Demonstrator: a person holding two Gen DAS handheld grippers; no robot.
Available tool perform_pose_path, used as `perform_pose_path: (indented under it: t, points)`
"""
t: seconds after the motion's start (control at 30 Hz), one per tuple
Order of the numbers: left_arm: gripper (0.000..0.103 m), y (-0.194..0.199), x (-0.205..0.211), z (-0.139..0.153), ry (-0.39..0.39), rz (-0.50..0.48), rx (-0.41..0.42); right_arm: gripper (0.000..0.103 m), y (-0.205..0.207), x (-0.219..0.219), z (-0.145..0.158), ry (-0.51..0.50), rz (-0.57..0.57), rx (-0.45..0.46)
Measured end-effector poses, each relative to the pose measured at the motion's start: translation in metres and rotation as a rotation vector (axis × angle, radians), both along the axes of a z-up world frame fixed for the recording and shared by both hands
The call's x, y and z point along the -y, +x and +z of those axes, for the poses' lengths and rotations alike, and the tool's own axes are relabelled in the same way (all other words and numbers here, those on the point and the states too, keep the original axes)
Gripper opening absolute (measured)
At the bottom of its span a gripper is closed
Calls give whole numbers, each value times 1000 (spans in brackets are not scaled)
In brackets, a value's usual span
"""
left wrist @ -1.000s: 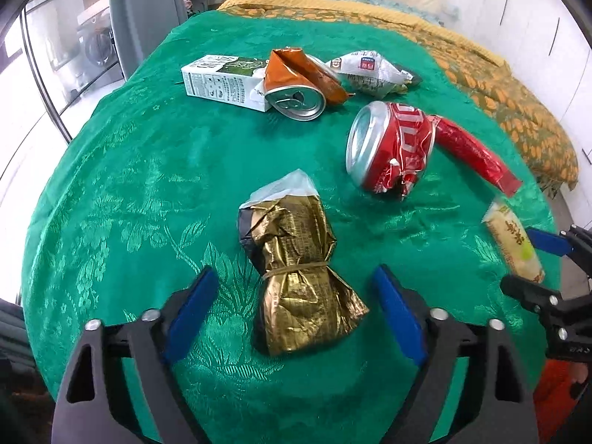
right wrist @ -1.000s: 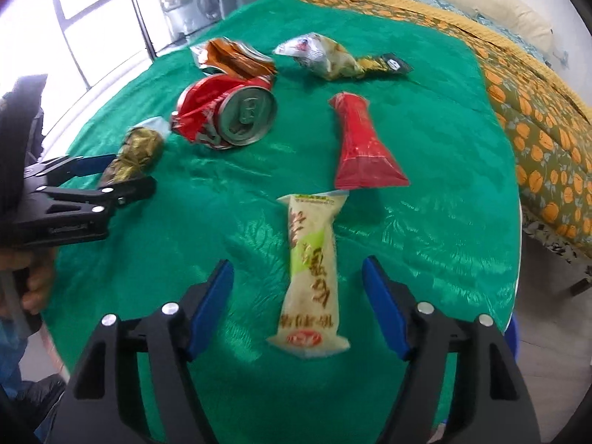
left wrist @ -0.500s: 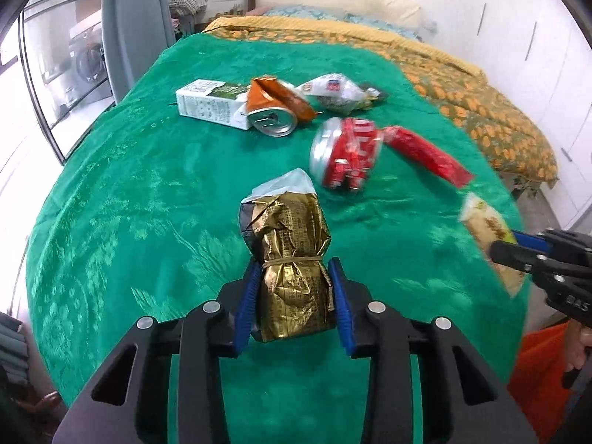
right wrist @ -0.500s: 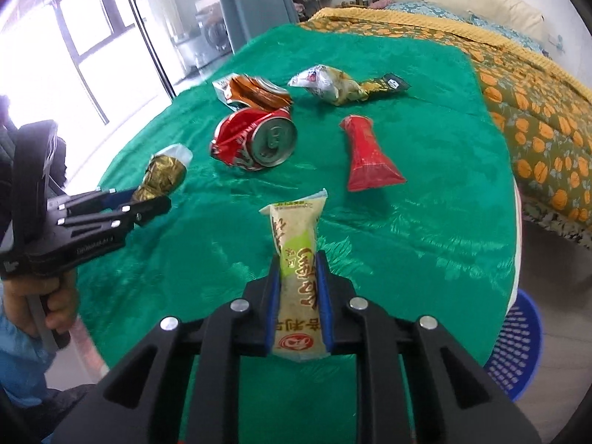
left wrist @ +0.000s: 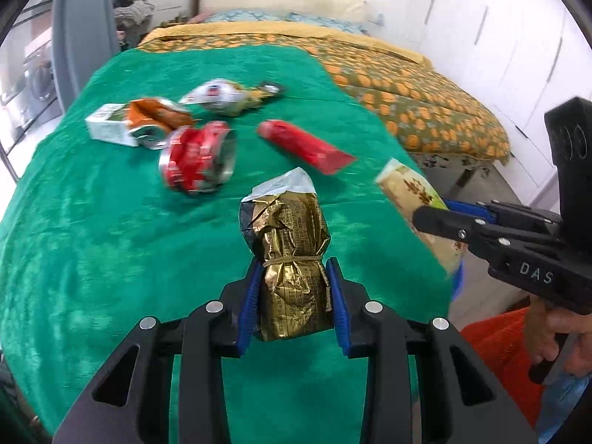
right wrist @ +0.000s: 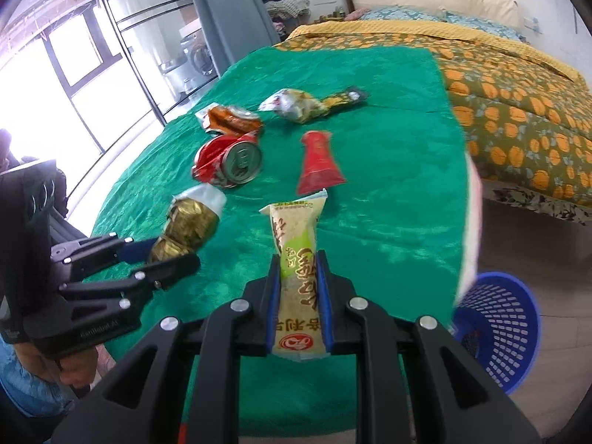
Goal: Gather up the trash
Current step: 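Carry both items over the blue wastebasket and open both grippers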
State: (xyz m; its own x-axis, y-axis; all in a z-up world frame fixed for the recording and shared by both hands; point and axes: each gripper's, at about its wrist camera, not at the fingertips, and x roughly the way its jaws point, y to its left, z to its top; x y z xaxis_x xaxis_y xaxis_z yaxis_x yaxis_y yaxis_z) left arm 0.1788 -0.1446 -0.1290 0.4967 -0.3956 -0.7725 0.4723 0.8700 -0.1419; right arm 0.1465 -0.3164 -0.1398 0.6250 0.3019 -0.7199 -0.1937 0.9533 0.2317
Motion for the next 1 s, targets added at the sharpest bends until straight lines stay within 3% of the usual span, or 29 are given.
perform_pose_path:
  t: [0.27,0.47,0.8,1.0]
  points:
    - [33,-11,77,14,-29,-137,3,18,-9,84,13,-57,-152,10]
    - [34,-17,152,16,-37,-235,-18,18,-4,161,2,-81,-284,-45]
    - [36,-11,263,-37,-18,-328,-157,18,-8,258,-47,-61,-426,-109]
    - [37,-7,297,-71,2,-330,-183,18,-8,281,-67,-54,-439,-156]
